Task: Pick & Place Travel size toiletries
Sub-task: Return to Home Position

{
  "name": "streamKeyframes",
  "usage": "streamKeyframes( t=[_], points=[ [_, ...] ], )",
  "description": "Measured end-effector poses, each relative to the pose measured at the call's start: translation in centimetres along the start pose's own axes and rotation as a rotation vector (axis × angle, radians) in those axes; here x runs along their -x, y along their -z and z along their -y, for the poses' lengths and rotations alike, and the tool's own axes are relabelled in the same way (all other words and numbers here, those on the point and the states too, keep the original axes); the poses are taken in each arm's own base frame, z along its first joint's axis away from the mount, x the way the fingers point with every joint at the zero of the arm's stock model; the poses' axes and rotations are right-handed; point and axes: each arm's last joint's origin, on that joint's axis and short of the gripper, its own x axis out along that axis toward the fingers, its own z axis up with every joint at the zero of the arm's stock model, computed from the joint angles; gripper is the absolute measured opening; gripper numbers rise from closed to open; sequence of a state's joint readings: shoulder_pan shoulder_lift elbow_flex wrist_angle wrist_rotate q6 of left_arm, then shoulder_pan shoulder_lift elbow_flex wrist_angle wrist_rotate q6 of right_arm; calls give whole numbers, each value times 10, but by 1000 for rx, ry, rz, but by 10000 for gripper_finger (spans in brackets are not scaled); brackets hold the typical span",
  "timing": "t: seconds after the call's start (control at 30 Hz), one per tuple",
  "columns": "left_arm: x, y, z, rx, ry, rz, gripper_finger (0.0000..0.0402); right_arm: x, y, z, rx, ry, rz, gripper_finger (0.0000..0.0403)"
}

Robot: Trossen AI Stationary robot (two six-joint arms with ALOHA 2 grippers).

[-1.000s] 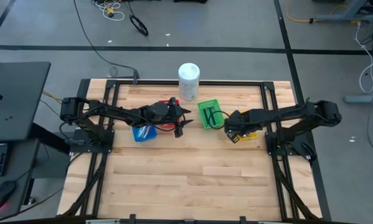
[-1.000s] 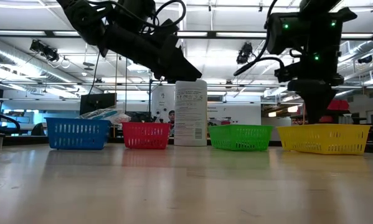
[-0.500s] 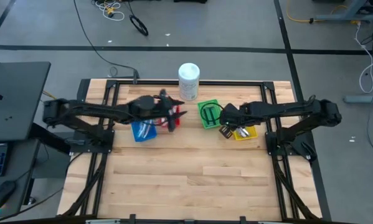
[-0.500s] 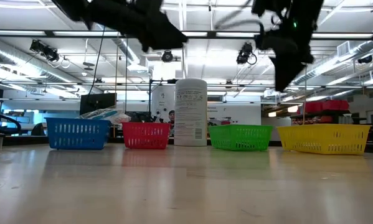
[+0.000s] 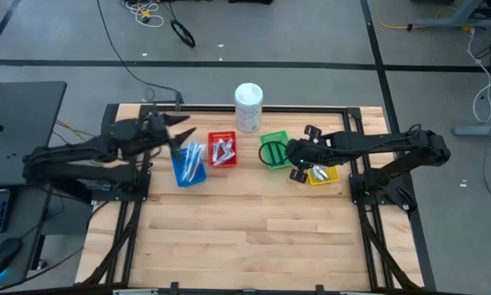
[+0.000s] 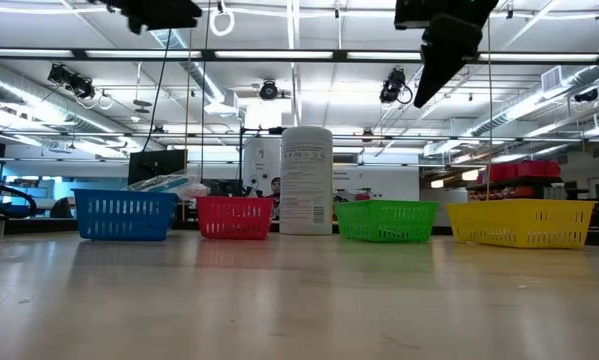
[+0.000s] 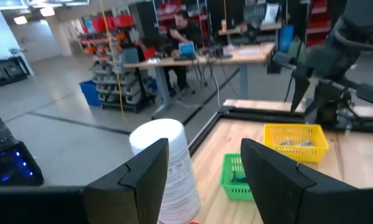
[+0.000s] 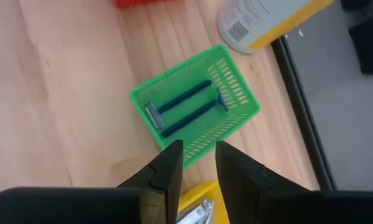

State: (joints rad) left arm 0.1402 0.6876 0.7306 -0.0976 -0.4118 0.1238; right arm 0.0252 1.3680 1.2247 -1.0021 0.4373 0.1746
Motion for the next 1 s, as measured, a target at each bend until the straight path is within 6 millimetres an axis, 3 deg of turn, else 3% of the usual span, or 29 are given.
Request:
streamKeyframes(
  t=[0.17, 0.37, 0.5, 0.73, 1.0],
  points=[
    [28, 30, -9, 25, 1, 49, 210, 22, 6, 3, 17, -27, 71, 102],
    [39, 67, -9, 65, -6, 133, 210, 50, 29, 4, 50, -85, 250, 102],
    [40, 89, -6, 30, 5, 134, 210, 51, 58, 2, 98, -124, 389, 102],
    [38, 124, 3, 74, 119, 273, 210, 45, 103, 11, 37, -153, 728, 102],
    [36, 144, 7, 98, 119, 336, 210, 34, 151, 21, -42, -217, 956, 102]
  ],
)
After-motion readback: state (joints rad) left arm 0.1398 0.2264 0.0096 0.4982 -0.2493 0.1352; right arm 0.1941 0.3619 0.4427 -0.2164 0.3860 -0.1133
